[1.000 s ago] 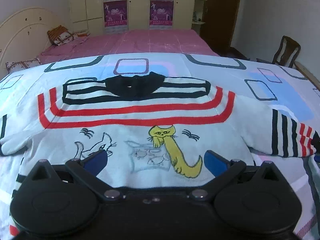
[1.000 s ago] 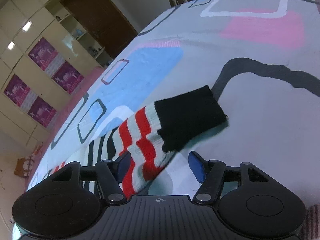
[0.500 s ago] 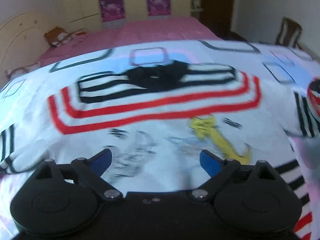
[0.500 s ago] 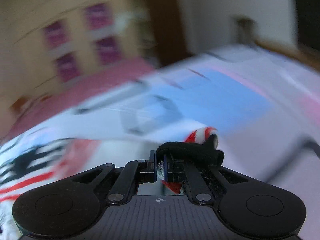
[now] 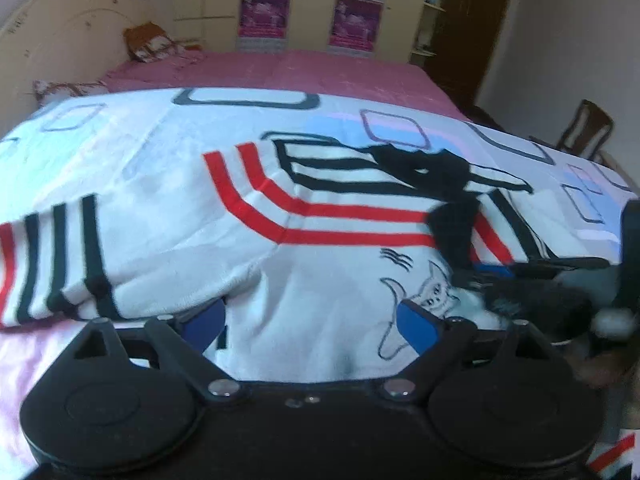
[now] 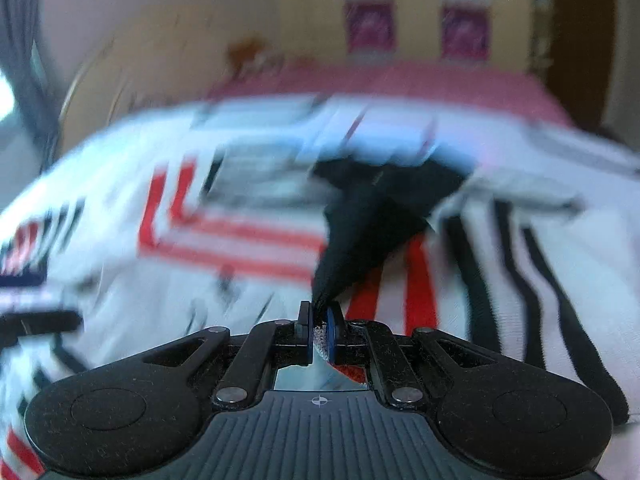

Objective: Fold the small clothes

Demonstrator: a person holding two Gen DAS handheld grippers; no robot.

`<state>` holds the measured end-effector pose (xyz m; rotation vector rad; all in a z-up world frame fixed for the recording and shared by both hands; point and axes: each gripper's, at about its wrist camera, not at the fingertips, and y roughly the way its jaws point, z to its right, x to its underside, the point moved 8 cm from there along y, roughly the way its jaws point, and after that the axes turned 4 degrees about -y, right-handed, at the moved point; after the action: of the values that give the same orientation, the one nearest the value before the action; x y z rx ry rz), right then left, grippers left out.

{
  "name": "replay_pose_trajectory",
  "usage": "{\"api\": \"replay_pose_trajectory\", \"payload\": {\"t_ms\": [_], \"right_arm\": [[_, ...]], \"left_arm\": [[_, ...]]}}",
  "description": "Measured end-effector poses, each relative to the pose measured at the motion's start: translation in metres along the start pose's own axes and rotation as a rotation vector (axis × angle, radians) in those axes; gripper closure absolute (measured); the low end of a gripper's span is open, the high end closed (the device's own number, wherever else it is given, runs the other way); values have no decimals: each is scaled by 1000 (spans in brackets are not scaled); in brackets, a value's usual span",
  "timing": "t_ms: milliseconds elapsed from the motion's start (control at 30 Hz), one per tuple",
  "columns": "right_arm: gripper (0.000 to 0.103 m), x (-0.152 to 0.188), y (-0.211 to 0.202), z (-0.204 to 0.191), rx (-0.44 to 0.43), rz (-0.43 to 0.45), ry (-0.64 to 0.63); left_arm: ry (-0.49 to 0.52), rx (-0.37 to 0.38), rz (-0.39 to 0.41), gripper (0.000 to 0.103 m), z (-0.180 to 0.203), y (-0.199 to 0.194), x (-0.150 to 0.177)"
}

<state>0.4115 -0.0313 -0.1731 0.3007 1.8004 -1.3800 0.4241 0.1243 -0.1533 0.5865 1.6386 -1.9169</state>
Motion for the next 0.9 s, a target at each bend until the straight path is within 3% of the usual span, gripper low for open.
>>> {"api": "replay_pose_trajectory", "payload": {"t_ms": [67, 133, 167, 200, 300, 433, 567, 667, 767, 867, 900], "right_arm": [[33, 7, -5, -16, 69, 12, -85], [33, 13, -20, -18, 55, 18, -62], [42, 18, -26, -9, 69, 19, -29], [57, 25, -37, 0, 71, 20, 9], [83, 41, -69, 43, 114, 33, 130], [83, 73, -121, 109, 242, 8, 316], [83, 90, -147, 159, 326, -11, 429], [83, 91, -150, 180, 329, 6, 479], [83, 89, -143, 190, 319, 17, 503], [83, 87, -139, 195, 307, 26, 512], [83, 89, -136, 197, 307, 23, 512]], "left_arm": [[9, 31, 5, 12, 6, 5, 0], [11, 70, 8, 18, 16, 11, -1], [11, 99, -1, 21, 24, 17, -3], [8, 130, -9, 25, 32, 23, -4], [10, 212, -26, 32, 58, 44, -7], [-14, 203, -59, 37, 70, 76, -13], [28, 114, -25, 41, 66, 81, -26], [39, 84, -5, 35, 61, 78, -30], [39, 110, -32, 30, 66, 84, -29], [43, 108, -56, 37, 70, 99, -29], [36, 115, -59, 45, 70, 104, -29]]}}
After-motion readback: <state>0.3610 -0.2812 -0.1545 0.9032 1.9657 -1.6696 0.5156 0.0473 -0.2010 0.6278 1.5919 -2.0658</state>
